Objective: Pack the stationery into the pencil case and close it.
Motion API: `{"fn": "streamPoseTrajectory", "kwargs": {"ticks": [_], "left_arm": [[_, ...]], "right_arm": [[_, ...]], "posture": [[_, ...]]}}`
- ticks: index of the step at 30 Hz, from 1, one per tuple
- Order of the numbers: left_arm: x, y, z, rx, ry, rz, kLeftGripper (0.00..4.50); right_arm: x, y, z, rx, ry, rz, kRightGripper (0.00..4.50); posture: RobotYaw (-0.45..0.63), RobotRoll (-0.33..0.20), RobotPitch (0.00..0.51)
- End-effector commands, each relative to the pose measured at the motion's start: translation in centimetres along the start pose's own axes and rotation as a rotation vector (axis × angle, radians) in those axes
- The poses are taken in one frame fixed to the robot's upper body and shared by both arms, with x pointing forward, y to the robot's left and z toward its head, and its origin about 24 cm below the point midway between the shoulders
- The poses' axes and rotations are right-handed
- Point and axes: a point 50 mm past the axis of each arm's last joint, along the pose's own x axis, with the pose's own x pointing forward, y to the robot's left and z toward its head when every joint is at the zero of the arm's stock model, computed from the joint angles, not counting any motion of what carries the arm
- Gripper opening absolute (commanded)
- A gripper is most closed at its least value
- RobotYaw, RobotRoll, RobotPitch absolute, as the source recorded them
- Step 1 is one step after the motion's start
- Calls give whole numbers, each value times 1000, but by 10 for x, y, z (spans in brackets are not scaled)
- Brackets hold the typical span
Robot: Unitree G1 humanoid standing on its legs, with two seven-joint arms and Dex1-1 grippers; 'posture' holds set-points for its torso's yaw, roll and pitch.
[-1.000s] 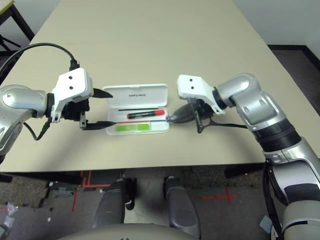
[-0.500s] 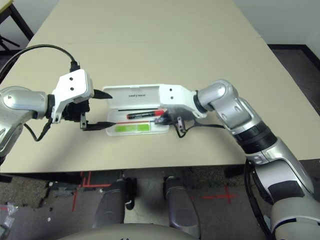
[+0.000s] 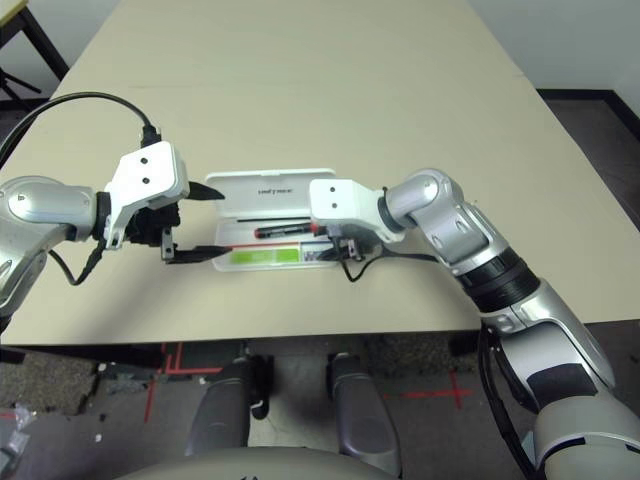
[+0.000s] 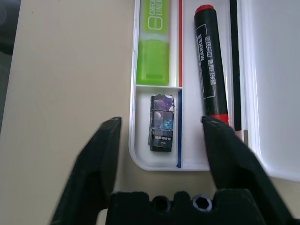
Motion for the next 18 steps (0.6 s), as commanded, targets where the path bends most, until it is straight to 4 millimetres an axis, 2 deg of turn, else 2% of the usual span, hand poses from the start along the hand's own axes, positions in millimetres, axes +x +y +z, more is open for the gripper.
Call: {"fn": "streamPoseTrajectory", "kwargs": {"ticks": [1, 10, 16, 18], "left_arm": [[-1, -3, -5, -7, 33, 6, 4500], [-10, -2, -21, -71, 61, 45, 4500], [-13, 1, -33, -124, 87, 71, 4500], [-15, 1, -37, -135, 107, 76, 3867]], "right_arm": [[-23, -2, -1, 69, -45, -11, 4448], [-89, 6, -33, 404, -124, -50, 4448], [-112, 17, -58, 525, -128, -124, 4448], [-115, 18, -64, 543, -121, -152, 4500]], "posture": [[4, 0, 172], [-14, 0, 160], [-28, 0, 152], [-32, 0, 150]]}}
